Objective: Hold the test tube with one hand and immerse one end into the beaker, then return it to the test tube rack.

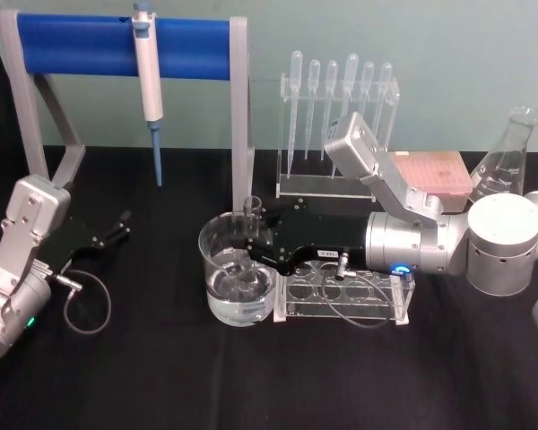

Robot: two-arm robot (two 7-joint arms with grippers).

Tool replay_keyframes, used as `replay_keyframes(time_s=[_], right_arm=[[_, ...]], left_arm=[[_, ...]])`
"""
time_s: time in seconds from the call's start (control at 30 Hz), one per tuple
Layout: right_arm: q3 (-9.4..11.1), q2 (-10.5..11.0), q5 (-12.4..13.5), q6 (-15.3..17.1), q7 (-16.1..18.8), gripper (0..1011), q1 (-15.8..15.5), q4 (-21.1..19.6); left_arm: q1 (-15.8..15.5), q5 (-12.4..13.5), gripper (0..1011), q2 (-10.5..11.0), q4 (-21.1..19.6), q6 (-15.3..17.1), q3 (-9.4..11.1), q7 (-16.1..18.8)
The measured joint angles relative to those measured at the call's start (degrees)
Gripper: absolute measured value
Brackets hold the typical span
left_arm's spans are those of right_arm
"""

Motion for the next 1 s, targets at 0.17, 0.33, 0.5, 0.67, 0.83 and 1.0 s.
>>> replay_keyframes(time_s=[0.17, 0.33, 0.5, 0.67, 0.83, 1.0], right_arm=[[0.0, 0.0, 0.0, 0.0, 0.0, 241, 0.0, 0.0], [-0.1, 0.0, 0.0, 0.0, 0.0, 241, 0.0, 0.0], [-0.1, 0.0, 0.0, 0.0, -0.1, 241, 0.0, 0.0], [-0.1, 0.0, 0.0, 0.0, -0.1, 241, 0.0, 0.0], [-0.1, 0.0, 0.0, 0.0, -0.1, 241, 0.0, 0.0], [-0.1, 0.0, 0.0, 0.0, -0.1, 241, 0.0, 0.0]], left_arm=[[0.0, 0.0, 1000, 0.0, 0.0, 0.0, 0.0, 0.0], [0.0, 0.0, 1000, 0.0, 0.0, 0.0, 0.0, 0.0], [0.0, 0.0, 1000, 0.0, 0.0, 0.0, 0.0, 0.0], [0.0, 0.0, 1000, 0.0, 0.0, 0.0, 0.0, 0.0], [0.0, 0.0, 1000, 0.0, 0.0, 0.0, 0.0, 0.0], [0.0, 0.0, 1000, 0.0, 0.0, 0.0, 0.0, 0.0]])
